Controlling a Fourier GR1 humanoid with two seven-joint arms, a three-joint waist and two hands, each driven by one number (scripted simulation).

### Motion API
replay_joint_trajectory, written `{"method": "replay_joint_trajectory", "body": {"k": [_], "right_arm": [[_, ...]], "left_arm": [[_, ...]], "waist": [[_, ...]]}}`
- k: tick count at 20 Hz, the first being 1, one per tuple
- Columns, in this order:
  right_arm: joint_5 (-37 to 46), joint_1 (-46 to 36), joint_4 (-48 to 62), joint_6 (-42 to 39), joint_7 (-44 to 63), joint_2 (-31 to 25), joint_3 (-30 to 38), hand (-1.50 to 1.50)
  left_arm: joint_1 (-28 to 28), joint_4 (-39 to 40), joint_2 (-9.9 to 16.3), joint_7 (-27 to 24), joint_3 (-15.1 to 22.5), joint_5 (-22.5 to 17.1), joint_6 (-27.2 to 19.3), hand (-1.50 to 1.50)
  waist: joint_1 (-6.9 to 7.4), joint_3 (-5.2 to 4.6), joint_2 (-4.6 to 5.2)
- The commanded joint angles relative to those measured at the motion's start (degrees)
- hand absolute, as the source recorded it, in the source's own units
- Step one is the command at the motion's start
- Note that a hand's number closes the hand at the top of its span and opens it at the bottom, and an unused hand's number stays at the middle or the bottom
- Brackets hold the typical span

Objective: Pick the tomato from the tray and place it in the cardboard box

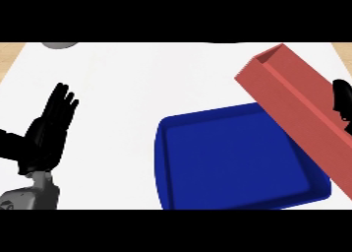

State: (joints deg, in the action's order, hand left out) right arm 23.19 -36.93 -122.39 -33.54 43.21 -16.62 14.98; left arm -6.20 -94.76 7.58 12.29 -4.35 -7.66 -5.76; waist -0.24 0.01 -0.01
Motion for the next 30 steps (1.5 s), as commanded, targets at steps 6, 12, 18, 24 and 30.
{"method": "replay_joint_trajectory", "body": {"k": [6,12,18,24,30], "right_arm": [[6.64,-0.32,21.17,5.04,-19.55,-8.93,1.57,1.50],[15.39,5.83,30.26,-1.17,-26.87,-15.26,-8.82,1.50],[13.61,5.28,42.84,0.56,-34.96,-14.50,-7.10,-1.50],[10.32,1.72,45.27,16.24,-42.06,-9.61,1.50,-1.50],[0.47,-2.15,46.92,18.92,-40.87,-4.54,9.03,-1.50]], "left_arm": [[-2.65,5.21,1.79,-2.31,-3.23,-2.05,2.90,0.00],[-0.20,0.68,-0.41,-1.13,0.32,0.17,1.09,0.00],[-5.47,0.60,-0.26,4.77,-0.11,0.04,-0.75,0.00],[-1.01,-1.45,-1.73,1.79,1.63,1.86,-1.28,0.00],[-0.36,2.13,0.43,-1.18,-1.10,-0.27,1.99,0.00]], "waist": [[0.61,-0.03,0.19],[1.83,-0.05,0.61],[0.69,0.01,0.19],[1.10,0.12,0.30],[0.74,-0.02,0.18]]}}
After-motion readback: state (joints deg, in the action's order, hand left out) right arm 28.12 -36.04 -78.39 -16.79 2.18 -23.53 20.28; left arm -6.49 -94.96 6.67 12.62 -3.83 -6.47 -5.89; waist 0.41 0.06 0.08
